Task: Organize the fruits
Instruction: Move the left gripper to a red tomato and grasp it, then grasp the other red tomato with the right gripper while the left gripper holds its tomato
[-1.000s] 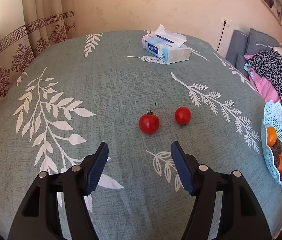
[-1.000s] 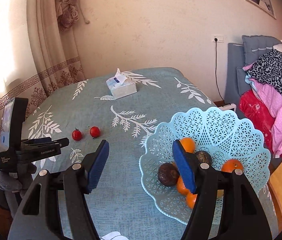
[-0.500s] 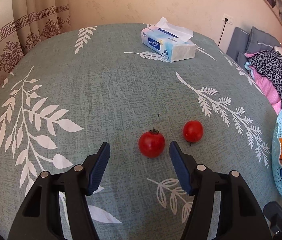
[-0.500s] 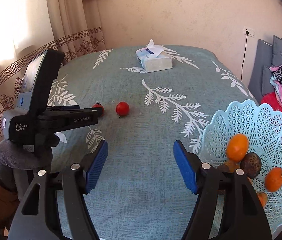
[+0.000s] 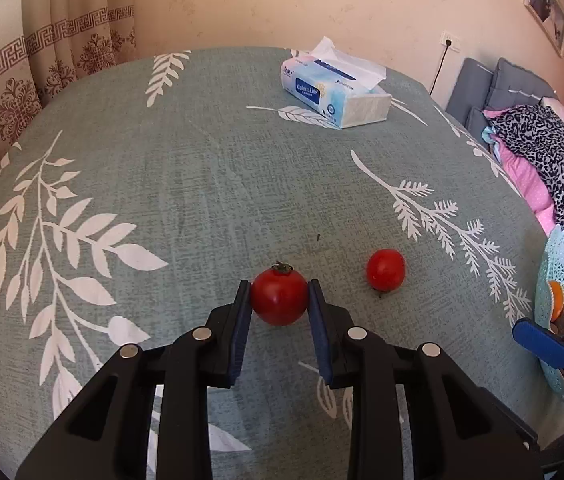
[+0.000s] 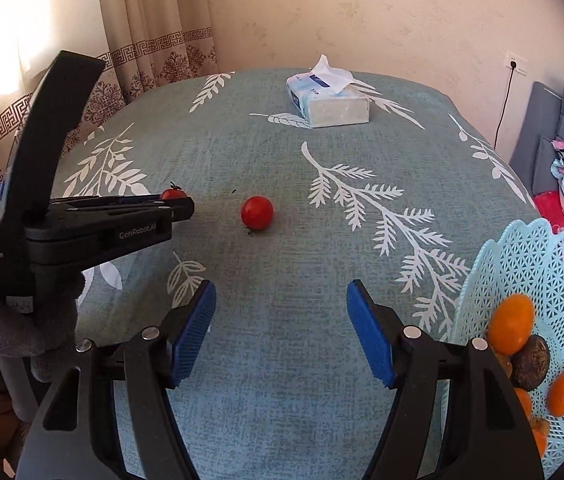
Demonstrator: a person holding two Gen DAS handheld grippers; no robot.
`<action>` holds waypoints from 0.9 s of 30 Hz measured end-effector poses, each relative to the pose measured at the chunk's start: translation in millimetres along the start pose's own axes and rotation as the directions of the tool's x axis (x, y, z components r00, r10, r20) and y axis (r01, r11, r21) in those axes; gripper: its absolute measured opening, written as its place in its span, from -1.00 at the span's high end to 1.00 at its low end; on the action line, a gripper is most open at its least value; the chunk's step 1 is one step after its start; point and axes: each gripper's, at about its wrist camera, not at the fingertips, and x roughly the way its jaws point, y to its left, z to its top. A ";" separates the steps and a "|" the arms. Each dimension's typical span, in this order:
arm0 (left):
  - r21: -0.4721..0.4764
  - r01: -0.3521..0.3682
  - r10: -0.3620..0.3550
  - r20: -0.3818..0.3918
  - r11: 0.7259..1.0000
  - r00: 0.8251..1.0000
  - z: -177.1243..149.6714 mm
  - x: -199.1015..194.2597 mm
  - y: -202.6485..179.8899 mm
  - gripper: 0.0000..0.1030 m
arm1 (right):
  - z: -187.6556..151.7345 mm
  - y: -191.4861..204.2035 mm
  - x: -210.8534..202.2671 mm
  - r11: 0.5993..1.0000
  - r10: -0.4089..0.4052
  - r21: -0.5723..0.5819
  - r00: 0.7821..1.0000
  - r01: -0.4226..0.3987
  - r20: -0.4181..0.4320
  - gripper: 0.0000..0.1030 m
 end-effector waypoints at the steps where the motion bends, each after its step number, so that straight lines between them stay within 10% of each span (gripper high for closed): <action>1: 0.000 -0.003 0.003 0.010 1.000 1.000 -0.7 -4.7 2.4 0.45 | 2.6 0.3 2.9 1.000 0.006 0.007 1.000 -0.006 -0.006 -0.35; 27: -0.066 -0.028 0.034 0.089 0.997 0.995 -30.2 -53.1 47.1 0.45 | 57.8 12.9 83.9 0.996 -0.005 0.089 0.997 0.012 -0.077 -0.11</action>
